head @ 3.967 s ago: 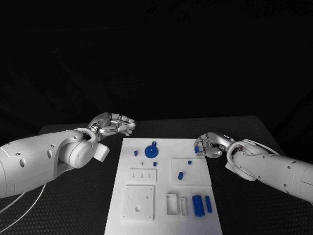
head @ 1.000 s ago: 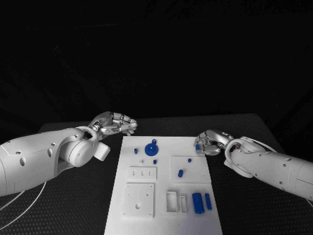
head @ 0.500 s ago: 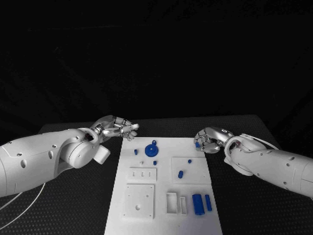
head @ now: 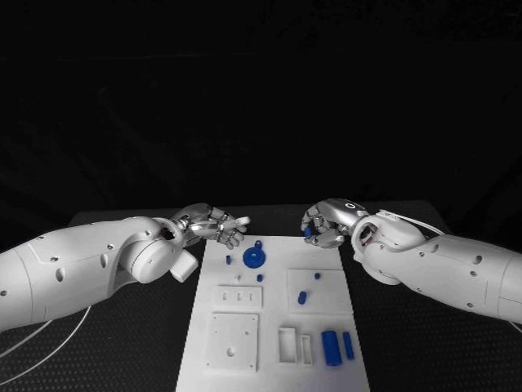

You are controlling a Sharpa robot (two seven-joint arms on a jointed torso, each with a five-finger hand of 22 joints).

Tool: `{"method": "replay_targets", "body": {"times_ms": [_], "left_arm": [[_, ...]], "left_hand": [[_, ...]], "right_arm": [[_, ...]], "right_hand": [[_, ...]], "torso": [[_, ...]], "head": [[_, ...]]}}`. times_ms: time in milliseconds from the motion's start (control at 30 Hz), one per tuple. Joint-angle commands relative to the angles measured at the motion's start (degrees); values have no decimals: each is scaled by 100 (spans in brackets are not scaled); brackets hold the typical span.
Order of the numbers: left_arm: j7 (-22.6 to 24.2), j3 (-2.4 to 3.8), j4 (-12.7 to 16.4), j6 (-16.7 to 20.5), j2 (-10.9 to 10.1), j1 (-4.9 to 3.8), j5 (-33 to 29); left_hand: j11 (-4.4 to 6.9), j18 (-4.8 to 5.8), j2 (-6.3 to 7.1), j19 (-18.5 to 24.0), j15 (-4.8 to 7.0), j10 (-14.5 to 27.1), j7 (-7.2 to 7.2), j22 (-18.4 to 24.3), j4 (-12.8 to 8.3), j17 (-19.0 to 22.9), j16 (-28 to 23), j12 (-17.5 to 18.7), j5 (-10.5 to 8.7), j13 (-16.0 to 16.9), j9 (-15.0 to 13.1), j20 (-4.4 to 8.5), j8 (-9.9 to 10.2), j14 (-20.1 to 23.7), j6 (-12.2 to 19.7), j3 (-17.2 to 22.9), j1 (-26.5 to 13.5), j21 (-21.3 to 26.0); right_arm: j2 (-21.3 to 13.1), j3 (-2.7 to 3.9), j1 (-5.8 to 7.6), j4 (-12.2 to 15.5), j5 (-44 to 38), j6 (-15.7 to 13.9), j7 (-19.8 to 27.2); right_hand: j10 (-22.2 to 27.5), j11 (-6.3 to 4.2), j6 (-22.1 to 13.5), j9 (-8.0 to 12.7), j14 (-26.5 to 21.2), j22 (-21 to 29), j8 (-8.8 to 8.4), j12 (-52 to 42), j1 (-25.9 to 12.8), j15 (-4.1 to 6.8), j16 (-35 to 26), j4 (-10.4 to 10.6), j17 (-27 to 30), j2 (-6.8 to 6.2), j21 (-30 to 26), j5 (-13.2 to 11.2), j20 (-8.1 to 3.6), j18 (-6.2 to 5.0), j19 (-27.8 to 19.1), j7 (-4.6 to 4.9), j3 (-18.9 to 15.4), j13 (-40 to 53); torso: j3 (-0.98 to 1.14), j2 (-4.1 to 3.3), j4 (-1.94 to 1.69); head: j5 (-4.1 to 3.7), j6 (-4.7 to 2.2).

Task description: Assemble the parts on the task board

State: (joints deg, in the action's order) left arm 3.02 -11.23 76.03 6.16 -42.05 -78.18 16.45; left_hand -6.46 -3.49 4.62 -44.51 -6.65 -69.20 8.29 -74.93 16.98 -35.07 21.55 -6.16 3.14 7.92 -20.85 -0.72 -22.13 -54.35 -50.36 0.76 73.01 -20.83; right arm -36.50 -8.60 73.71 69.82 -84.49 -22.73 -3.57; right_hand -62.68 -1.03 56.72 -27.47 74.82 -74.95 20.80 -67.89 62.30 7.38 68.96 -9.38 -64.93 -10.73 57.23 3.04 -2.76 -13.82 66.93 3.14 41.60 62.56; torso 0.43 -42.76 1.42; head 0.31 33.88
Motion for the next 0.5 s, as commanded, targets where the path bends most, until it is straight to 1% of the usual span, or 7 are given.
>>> {"method": "replay_targets", "body": {"times_ms": [33,100,167,300,367,433,500], "left_arm": [[-366,-2,-36,135,126,-7,115],[-447,-6,-35,237,194,-6,114],[-490,-9,-13,395,249,-6,113],[-595,-13,-4,617,349,-6,116],[-632,-14,-11,639,392,-6,138],[-682,-14,-17,610,445,-6,196],[-715,-14,-15,581,478,-6,232]], "left_hand": [[-3,-79,-1,37,7,41,32,-92,-9,-12,-17,24,-26,-3,6,2,31,37,7,49,-82,27],[-6,-85,17,45,2,49,37,-97,-10,-19,-20,26,-26,-2,7,-4,43,45,13,71,-115,27],[-7,-90,22,49,0,54,40,-100,-10,-24,-21,27,-26,-2,8,-7,51,50,16,88,-128,27],[-41,-103,35,78,-8,167,54,-111,-18,-45,-29,84,-24,-24,33,-18,109,73,78,163,-109,26],[-49,-107,36,86,-7,191,51,-117,-24,-58,-25,93,-22,-26,38,-20,119,72,79,195,-40,20],[-44,-108,30,87,-4,191,38,-122,-27,-74,-16,88,-15,-22,38,-20,118,62,59,221,44,8],[-38,-106,21,89,-1,190,28,-124,-30,-82,-12,83,-7,-19,37,-18,116,57,42,230,91,1]], "right_arm": [[82,0,44,187,-477,79,-522],[154,1,64,258,-554,79,-626],[218,2,71,320,-613,82,-719],[309,2,73,438,-690,64,-849],[359,3,73,487,-715,81,-896],[402,3,73,557,-762,78,-938],[438,3,73,599,-786,76,-960]], "right_hand": [[-30,-36,226,-2,31,-57,17,-20,10,8,-9,53,3,-58,15,-25,-9,-118,27,182,12,-11],[-36,-37,228,-6,36,-56,16,-18,15,10,-10,77,4,-77,14,-25,-11,-118,33,180,22,-14],[-40,-38,229,-9,40,-55,16,-17,16,10,-12,98,4,-104,14,-25,-13,-118,39,180,28,-16],[-48,-40,235,-16,46,-55,16,-14,19,12,-13,131,4,-143,14,-25,-14,-118,48,178,37,-20],[-52,-41,237,-18,48,-55,16,-13,20,12,-14,147,4,-165,14,-25,-15,-118,52,177,42,-21],[-57,-41,239,-22,51,-54,15,-11,15,13,-15,176,4,-191,14,-25,-15,-118,58,176,44,-24],[-59,-42,239,-24,53,-54,14,-10,14,14,-15,191,4,-207,14,-25,-16,-118,61,176,46,-25]], "torso": [[-25,58,-11],[-33,74,-20],[-34,87,-22],[-35,106,-30],[-31,105,-35],[-28,100,-29],[-32,98,-22]], "head": [[40,-22],[31,-25],[33,-33],[70,-29],[87,-27],[98,-36],[116,-30]]}}
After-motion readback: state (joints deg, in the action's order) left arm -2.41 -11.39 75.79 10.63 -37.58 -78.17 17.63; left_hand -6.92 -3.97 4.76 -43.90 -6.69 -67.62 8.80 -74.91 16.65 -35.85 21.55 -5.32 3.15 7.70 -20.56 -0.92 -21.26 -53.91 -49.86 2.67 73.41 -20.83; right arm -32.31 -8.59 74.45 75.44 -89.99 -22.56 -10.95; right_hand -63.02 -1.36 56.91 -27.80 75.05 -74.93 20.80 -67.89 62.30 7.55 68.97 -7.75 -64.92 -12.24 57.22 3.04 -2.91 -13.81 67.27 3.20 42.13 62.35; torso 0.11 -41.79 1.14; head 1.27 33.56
